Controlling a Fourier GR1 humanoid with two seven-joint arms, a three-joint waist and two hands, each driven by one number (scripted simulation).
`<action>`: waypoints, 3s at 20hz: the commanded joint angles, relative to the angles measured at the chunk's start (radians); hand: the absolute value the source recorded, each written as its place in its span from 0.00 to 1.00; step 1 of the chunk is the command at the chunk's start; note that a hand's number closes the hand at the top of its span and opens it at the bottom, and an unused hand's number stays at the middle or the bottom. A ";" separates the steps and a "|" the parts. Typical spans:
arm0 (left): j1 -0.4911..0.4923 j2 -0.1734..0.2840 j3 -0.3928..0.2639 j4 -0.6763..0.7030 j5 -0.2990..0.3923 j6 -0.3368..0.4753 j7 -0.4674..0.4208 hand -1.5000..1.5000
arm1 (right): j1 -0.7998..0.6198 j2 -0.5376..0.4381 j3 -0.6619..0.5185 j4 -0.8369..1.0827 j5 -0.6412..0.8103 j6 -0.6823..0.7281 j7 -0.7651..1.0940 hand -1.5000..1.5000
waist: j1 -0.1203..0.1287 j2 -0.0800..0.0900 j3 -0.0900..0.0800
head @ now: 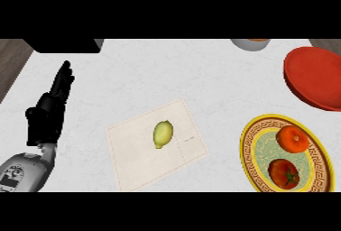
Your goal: Pick the squash from the plate and place it in the bowl
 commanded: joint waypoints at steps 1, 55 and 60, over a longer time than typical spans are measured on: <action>0.047 -0.014 0.015 -0.044 -0.012 -0.017 0.002 0.50 | -0.046 0.041 0.047 -0.063 0.053 0.036 0.108 0.00 | -0.002 -0.002 0.000; 0.002 -0.196 0.209 -0.052 -0.196 -0.216 0.065 0.50 | -0.197 0.818 0.295 -0.007 0.834 -0.231 0.397 1.00 | -0.009 -0.011 -0.002; 0.110 -0.182 0.231 -0.088 -0.176 -0.233 0.035 0.50 | -0.098 0.932 0.258 -0.283 0.754 -0.264 0.536 1.00 | -0.025 -0.015 -0.001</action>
